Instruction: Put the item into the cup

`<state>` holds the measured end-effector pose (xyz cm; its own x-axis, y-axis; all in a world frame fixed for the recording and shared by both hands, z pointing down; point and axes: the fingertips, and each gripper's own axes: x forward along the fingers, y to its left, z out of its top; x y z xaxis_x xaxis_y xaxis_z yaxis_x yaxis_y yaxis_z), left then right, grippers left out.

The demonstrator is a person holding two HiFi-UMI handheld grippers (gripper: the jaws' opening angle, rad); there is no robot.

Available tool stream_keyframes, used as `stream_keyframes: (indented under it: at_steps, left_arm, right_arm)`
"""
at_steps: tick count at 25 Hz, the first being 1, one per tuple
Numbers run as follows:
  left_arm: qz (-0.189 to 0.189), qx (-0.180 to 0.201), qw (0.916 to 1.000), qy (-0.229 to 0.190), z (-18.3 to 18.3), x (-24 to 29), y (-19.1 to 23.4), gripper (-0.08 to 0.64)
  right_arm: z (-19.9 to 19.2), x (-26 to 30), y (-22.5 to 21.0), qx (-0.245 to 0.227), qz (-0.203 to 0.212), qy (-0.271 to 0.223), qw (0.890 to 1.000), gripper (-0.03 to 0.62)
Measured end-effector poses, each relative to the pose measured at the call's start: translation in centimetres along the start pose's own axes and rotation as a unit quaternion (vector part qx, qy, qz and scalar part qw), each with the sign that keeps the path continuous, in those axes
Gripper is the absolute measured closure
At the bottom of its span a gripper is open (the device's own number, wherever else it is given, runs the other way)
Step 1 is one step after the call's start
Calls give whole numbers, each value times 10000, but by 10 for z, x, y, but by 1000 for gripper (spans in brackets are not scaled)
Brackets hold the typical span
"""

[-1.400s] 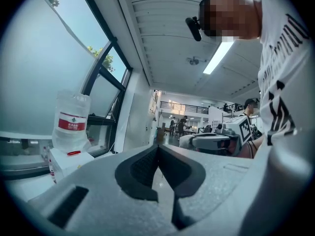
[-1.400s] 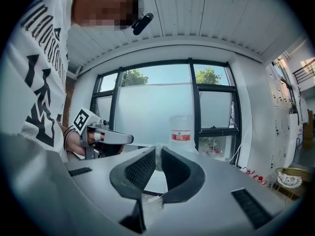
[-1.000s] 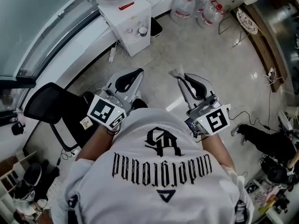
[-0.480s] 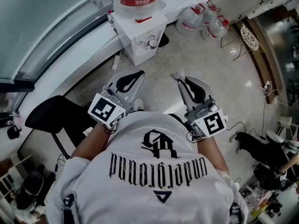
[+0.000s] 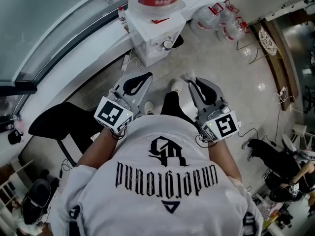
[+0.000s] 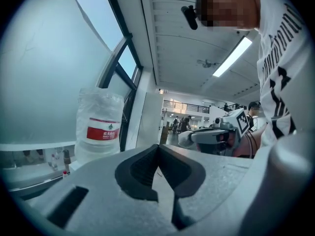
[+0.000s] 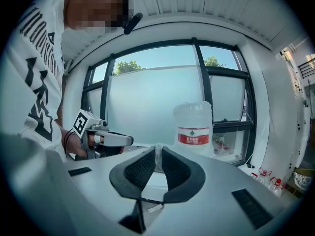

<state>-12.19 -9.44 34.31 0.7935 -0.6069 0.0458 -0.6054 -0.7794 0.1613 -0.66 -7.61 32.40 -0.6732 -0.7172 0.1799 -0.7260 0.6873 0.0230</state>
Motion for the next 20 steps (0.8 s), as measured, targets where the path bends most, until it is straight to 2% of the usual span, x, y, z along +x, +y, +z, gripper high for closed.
stream_keyframes:
  at_steps: [6, 12, 20]
  left_arm:
    - [214, 15, 9997, 64, -5, 2, 22, 545]
    - [392, -73, 9987, 321, -24, 17, 44, 545]
    - [253, -88, 9980, 573, -43, 64, 58, 545]
  right_arm:
    - [-13, 27, -19, 137, 44, 78, 9999, 549]
    - [-27, 50, -49, 242, 56, 189, 9995, 549]
    - [-56, 71, -94, 405, 41, 429, 9982, 549]
